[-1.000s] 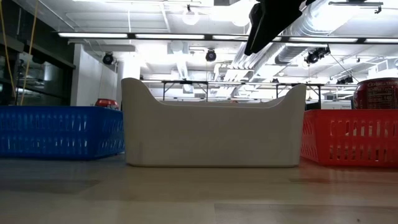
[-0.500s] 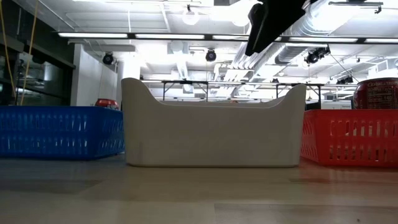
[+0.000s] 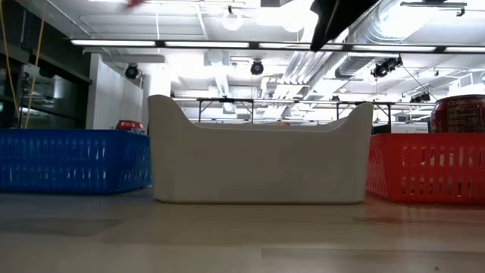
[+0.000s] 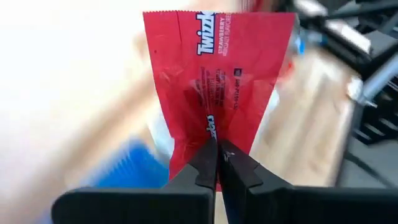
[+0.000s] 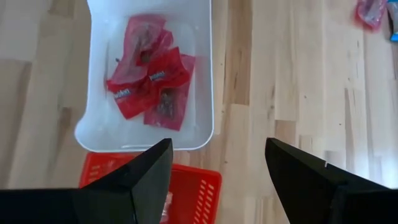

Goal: Sort candy
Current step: Put the red candy into the white bin

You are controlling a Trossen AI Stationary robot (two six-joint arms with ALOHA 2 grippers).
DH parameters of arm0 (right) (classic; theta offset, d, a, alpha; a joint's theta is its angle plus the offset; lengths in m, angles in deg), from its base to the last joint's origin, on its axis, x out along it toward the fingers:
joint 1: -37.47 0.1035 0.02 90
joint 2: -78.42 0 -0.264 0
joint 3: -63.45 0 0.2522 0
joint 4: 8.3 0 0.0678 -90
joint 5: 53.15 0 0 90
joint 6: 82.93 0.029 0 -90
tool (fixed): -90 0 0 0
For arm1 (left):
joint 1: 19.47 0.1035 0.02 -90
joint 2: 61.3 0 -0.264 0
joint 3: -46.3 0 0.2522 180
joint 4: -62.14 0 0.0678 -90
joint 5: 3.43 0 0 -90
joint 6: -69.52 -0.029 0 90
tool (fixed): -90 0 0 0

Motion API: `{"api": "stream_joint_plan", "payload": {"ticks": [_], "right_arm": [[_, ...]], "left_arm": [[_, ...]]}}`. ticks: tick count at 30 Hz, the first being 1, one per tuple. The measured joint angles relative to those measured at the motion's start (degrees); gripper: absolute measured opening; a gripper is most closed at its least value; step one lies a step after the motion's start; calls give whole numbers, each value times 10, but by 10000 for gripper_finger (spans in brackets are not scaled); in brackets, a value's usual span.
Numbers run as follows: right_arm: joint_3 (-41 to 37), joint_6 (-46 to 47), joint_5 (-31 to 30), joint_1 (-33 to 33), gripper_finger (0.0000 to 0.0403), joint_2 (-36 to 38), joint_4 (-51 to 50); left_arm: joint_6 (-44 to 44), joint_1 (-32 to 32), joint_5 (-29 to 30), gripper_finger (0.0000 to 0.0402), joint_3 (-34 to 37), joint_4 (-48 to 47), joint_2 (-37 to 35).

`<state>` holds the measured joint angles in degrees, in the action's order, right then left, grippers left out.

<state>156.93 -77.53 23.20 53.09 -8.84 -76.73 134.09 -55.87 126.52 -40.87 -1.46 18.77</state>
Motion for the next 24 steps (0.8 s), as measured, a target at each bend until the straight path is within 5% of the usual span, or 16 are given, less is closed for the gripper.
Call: {"api": "stream_joint_plan", "payload": {"ticks": [5,9,12,17,24], "right_arm": [[0,37,2,1,252,22,1],[0,81,3,1,252,46,2],[0,114,3,1,252,62,14],[0,156,3,2,252,73,51],[0,177,-22,1,252,50,97]], "left_arm": [[-305,87,10,0,15,161,-39],[-446,144,-112,0,87,374,-89],[-467,171,-190,0,177,540,-126],[-438,184,-217,0,331,758,-147],[-409,178,-229,0,381,807,-97]]}}
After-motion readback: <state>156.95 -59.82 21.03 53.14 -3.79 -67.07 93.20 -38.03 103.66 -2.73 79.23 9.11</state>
